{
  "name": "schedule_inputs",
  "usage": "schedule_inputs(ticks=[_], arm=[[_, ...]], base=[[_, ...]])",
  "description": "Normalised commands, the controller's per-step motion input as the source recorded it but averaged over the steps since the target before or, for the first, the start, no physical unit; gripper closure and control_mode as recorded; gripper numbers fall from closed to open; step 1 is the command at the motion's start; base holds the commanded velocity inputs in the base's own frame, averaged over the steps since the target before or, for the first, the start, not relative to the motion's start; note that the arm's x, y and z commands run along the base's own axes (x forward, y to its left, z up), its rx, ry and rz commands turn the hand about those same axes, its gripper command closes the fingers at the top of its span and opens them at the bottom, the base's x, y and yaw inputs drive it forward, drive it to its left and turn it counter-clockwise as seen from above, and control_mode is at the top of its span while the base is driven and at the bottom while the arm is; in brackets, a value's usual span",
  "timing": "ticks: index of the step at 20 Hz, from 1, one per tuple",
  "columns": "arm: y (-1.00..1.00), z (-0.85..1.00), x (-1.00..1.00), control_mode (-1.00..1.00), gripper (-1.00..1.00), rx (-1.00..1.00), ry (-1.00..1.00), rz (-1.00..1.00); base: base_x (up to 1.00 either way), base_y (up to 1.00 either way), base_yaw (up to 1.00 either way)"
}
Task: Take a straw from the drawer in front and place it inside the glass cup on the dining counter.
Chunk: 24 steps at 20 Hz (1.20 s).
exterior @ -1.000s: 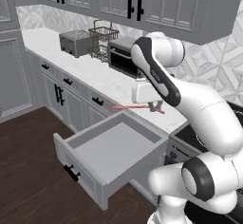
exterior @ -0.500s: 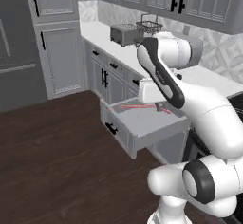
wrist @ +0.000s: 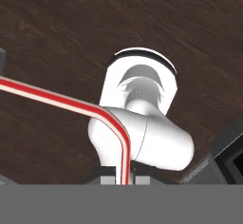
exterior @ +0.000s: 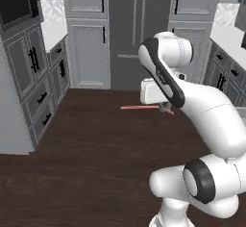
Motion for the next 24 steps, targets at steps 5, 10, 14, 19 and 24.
schedule_inputs(ticks=[5, 10, 14, 19, 24], arm=[[0.00, 0.00, 0.00, 1.00, 1.00, 0.00, 0.00, 0.00], [0.00, 0.00, 0.00, 1.00, 1.00, 0.00, 0.00, 0.00], [0.00, 0.00, 0.00, 1.00, 1.00, 0.00, 0.00, 0.00], [0.00, 0.00, 0.00, 1.00, 1.00, 0.00, 0.00, 0.00], [0.00, 0.00, 0.00, 1.00, 1.00, 0.00, 0.00, 0.00]], base=[[-0.09, 0.62, 0.87], [0.01, 0.60, 0.79], [0.43, 0.44, 0.69], [0.91, 0.12, 0.55], [1.00, 0.00, 0.44]])
